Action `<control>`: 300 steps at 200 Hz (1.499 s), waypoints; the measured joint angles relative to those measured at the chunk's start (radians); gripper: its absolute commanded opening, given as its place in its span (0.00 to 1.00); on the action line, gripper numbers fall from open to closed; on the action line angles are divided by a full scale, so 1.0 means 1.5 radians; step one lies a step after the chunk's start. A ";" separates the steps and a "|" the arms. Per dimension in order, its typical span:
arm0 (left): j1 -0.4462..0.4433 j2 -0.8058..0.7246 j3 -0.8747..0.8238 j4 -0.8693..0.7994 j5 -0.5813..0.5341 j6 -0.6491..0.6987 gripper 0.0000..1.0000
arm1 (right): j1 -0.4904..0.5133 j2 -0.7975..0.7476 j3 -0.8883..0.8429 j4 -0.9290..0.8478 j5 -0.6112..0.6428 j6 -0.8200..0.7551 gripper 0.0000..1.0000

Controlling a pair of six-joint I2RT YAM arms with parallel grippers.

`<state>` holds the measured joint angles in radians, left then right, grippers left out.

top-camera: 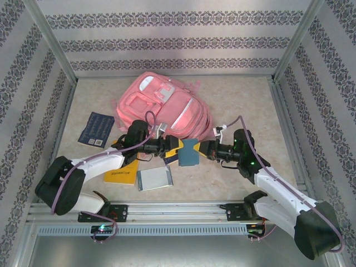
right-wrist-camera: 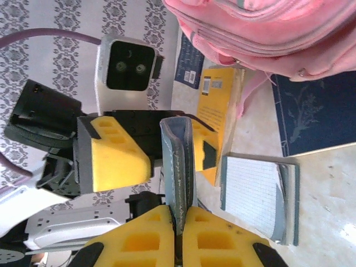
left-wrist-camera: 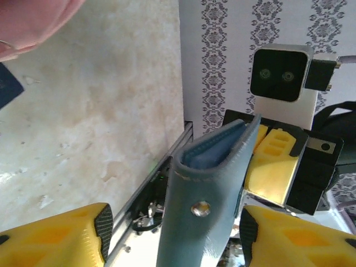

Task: Pack the student bag
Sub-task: Pass the card holder.

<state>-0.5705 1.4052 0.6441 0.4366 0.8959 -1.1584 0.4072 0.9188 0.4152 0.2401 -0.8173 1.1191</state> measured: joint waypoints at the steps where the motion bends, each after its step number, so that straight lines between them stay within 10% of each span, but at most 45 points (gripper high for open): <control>1: 0.000 0.001 0.000 0.002 0.001 -0.002 0.57 | 0.000 0.000 0.000 0.001 0.000 0.001 0.00; 60: -0.012 0.058 0.000 0.174 0.026 -0.102 0.15 | -0.018 -0.012 -0.009 0.015 0.001 0.031 0.04; 90: -0.012 0.061 0.000 0.243 0.031 -0.145 0.10 | -0.027 -0.022 -0.009 0.021 -0.001 0.038 0.45; 119: -0.013 0.062 0.000 0.294 0.034 -0.174 0.09 | -0.027 -0.027 -0.011 0.028 -0.006 0.041 0.58; 237: -0.013 0.070 0.000 0.315 0.033 -0.188 0.09 | 0.033 -0.039 -0.039 0.118 0.027 0.099 0.19; 300: -0.007 0.069 0.063 0.119 0.040 -0.074 0.55 | -0.023 -0.089 -0.039 0.030 0.046 0.053 0.10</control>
<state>-0.5808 1.5085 0.7387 0.6147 0.9565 -1.2697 0.3725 0.7853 0.3565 0.2844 -0.7479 1.1988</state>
